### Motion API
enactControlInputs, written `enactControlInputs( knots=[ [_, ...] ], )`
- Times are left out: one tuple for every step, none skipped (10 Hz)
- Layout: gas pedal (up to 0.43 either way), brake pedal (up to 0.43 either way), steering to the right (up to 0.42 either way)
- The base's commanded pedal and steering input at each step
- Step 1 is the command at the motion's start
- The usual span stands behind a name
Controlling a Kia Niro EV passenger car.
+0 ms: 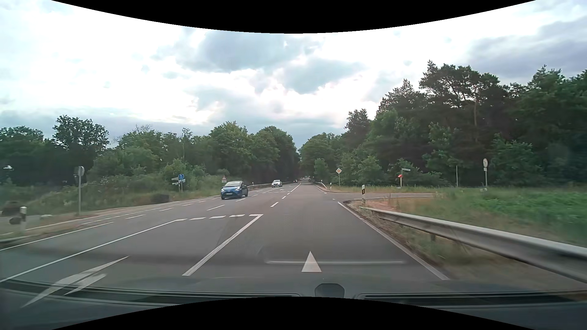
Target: Follow the waypoints while adhering to traffic rules and regulations
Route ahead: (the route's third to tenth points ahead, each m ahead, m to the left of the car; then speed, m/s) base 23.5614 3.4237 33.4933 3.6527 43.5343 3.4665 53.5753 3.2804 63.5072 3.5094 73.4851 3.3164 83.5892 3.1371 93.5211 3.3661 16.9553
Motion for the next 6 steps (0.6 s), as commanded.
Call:
enactControlInputs(
  knots=[
    [0.110,0.000,-0.005],
    [0.110,0.000,-0.005],
    [0.110,0.000,-0.005],
    [0.110,0.000,-0.004],
    [0.110,0.000,-0.003],
    [0.110,0.000,-0.003]
  ],
)
